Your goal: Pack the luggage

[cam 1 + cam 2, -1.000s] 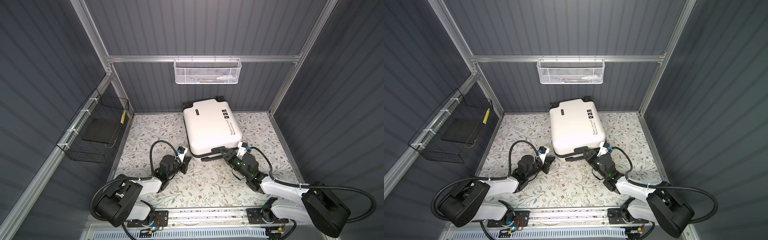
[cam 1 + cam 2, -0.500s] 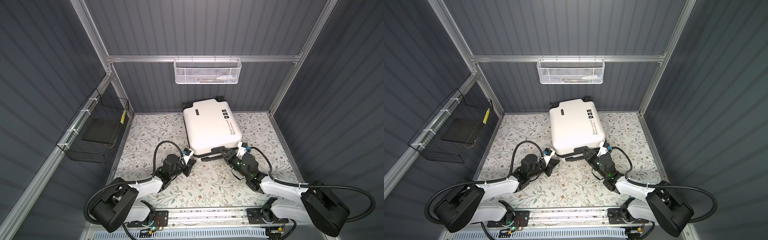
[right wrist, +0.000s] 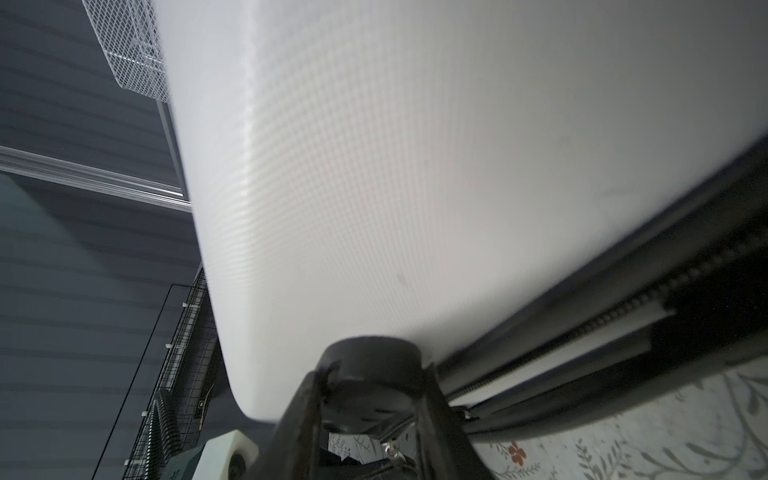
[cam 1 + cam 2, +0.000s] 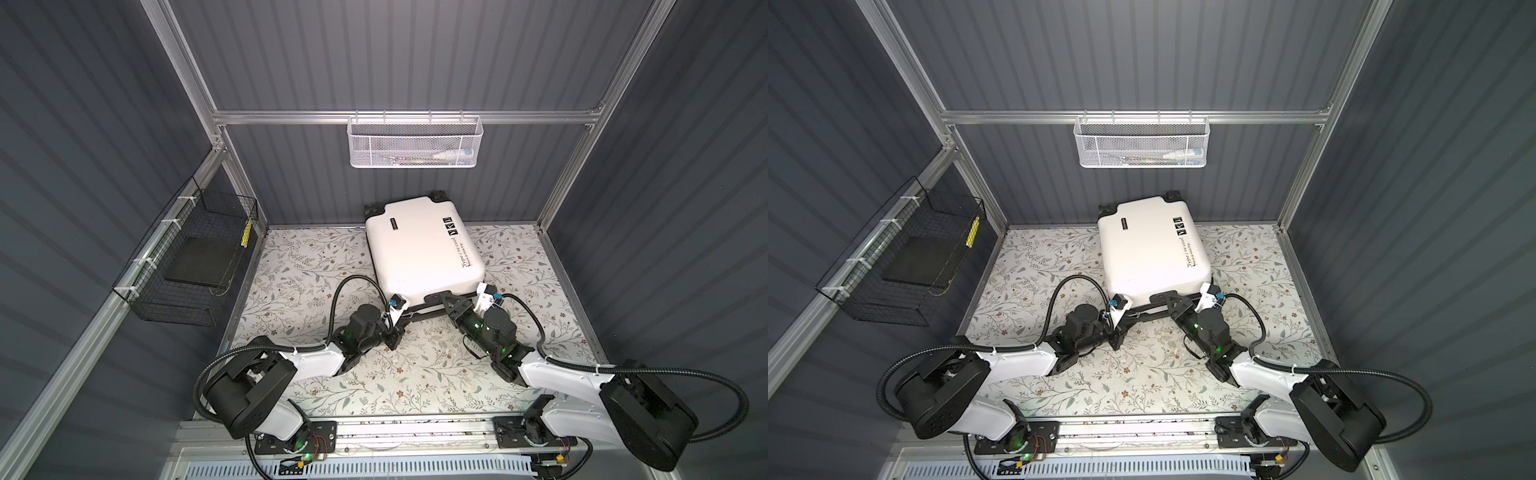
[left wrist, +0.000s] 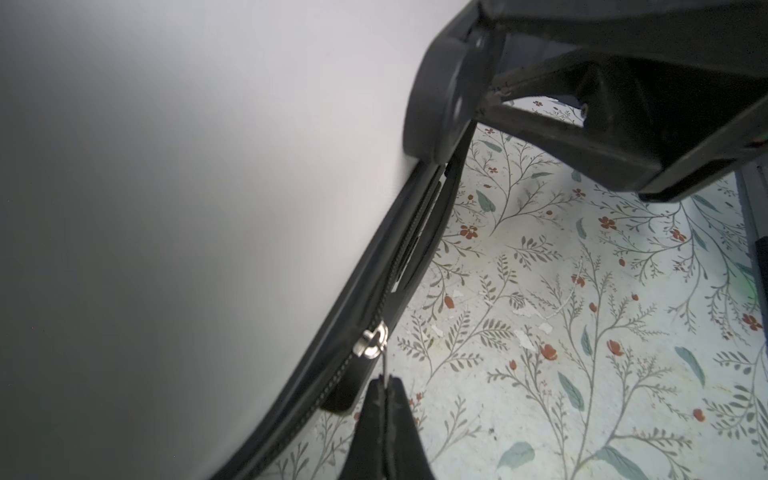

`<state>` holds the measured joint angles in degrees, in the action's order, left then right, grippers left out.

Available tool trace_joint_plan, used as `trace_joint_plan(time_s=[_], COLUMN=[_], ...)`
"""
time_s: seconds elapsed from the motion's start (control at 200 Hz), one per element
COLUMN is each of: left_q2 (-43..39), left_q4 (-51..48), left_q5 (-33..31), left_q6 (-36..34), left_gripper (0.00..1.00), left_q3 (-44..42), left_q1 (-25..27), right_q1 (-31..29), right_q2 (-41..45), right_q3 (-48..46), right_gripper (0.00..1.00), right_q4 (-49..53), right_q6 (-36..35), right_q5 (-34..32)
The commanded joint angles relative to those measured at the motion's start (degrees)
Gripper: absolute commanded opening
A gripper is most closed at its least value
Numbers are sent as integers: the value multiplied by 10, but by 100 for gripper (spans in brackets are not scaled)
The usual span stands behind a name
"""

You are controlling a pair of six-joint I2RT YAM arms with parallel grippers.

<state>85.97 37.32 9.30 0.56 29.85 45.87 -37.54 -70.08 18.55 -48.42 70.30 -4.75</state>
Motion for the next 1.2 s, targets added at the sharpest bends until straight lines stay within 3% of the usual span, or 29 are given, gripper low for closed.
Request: trace_joint_plan(time_s=[0.0,0.665,0.98,1.121,1.196], left_q2=[24,155,144,128,119], left_q4=[45,72,64,59,55], left_q5=[75,84,67,38,19], left_q6=[-23,-7,2,12,11], left_gripper=[0,0,0,0,0], left_q3=[34,155,152,140,132], left_q1=[46,98,101,101,101], right_q1=[-8,-10,-10,-10,-5], right_q2=[-3,-6,-7,13,31], right_q3=[46,41,39,27,17], right_gripper=[0,0,0,18,35], right_q4=[-87,-94,-93,-72,-53], right_q6=[-32,-32,-32,-33,-33], right_q5=[12,13,13,3,1])
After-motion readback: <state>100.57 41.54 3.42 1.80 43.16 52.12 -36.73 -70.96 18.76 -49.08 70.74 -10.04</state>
